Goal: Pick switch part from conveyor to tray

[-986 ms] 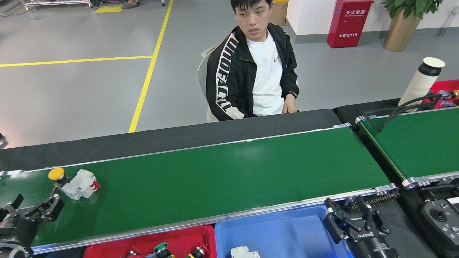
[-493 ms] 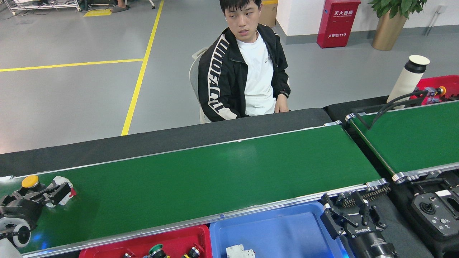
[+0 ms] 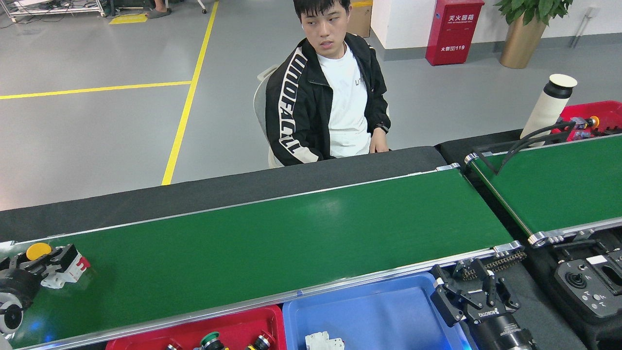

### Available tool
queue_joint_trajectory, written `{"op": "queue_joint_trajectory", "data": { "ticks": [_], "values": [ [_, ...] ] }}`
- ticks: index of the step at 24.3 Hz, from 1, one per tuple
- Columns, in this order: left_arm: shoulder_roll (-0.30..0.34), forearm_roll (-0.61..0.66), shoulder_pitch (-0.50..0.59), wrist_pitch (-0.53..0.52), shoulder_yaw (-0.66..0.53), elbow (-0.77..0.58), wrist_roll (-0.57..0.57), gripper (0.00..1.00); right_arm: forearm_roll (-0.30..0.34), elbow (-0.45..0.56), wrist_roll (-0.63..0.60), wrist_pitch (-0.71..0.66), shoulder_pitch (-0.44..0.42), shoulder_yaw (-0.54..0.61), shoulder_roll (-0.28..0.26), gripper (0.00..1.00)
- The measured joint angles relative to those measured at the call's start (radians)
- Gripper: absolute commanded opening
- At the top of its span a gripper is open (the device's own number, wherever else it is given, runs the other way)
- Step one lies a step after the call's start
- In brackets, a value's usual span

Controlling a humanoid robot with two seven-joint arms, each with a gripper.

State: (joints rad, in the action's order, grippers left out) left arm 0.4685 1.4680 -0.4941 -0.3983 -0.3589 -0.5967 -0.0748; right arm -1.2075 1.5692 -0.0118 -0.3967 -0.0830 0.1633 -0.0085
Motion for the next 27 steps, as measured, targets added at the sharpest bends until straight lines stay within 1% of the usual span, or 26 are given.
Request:
{"op": "queue_joint_trajectory", "data": {
  "ticks": [4,8,11,14,17,19,27],
  "values": [
    [0.003,-0.040,0.013,-0.006,0.001,-0.005,0.001,0.11,0.000,0.000,0.000,-0.001,0.000,0.000,0.000,0.99],
    [0.032,-0.111,0.061,-0.034,0.004,-0.048,-0.007,0.11,0.000,0.000,0.000,-0.001,0.000,0.000,0.000,0.99],
    [0.045,-0.168,0.135,-0.069,-0.003,-0.136,-0.009,0.11,0.000,0.000,0.001,-0.001,-0.002,0.000,0.000,0.99],
    [0.061,-0.261,0.234,-0.103,-0.006,-0.244,-0.013,0.11,0.000,0.000,0.001,-0.001,-0.006,0.000,0.000,0.99],
    [0.066,-0.322,0.317,-0.115,-0.007,-0.343,-0.018,0.11,0.000,0.000,0.002,-0.001,-0.006,0.000,0.000,0.99],
    [0.066,-0.347,0.370,-0.120,-0.020,-0.406,-0.020,0.11,0.000,0.000,0.002,-0.001,-0.007,0.000,0.000,0.99],
    [0.066,-0.421,0.522,-0.145,-0.041,-0.605,-0.023,0.11,0.001,0.000,0.003,-0.004,-0.008,0.009,0.000,0.99]
  ]
}}
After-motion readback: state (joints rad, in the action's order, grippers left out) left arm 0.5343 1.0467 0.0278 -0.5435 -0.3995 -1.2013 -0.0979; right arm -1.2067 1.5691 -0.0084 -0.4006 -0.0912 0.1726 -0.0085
